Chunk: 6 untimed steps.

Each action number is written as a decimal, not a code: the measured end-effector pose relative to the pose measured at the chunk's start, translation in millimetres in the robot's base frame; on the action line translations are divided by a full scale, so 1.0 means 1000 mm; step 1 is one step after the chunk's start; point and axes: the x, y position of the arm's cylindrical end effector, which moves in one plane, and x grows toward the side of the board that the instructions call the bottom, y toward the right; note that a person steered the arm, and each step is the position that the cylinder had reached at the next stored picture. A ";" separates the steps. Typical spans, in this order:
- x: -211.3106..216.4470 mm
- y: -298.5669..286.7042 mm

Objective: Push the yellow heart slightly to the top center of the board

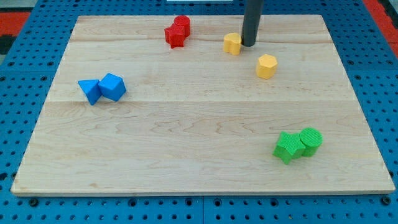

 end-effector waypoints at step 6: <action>0.013 -0.017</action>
